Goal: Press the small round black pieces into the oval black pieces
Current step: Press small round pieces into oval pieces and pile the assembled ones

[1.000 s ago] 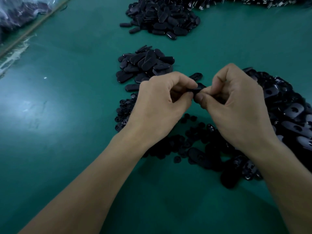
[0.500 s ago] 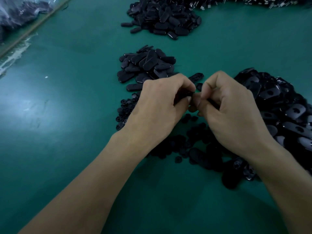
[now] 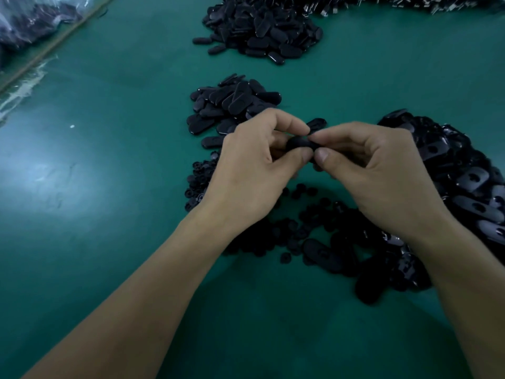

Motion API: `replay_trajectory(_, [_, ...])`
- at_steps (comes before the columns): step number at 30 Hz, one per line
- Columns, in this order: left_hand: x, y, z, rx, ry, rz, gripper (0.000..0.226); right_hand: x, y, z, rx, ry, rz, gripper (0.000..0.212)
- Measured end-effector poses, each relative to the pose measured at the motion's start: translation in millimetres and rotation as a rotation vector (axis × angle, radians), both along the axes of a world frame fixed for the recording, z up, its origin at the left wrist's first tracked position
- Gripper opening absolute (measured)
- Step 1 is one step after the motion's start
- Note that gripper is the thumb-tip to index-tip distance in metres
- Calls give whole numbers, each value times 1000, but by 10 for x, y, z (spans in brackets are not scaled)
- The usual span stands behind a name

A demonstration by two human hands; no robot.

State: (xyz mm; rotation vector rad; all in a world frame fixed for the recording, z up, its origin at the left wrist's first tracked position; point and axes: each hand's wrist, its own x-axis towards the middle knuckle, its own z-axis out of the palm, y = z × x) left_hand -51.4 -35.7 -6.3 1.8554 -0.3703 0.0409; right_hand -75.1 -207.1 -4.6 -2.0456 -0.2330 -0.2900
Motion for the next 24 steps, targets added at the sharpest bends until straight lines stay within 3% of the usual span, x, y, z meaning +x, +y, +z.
replay_trajectory(7, [13, 27, 11, -107, 64, 37, 21, -4, 9, 10, 98, 12, -6, 13])
replay_trajectory(24, [17, 61, -10, -17, 88, 64, 18, -31, 12, 18, 40, 43, -7, 17])
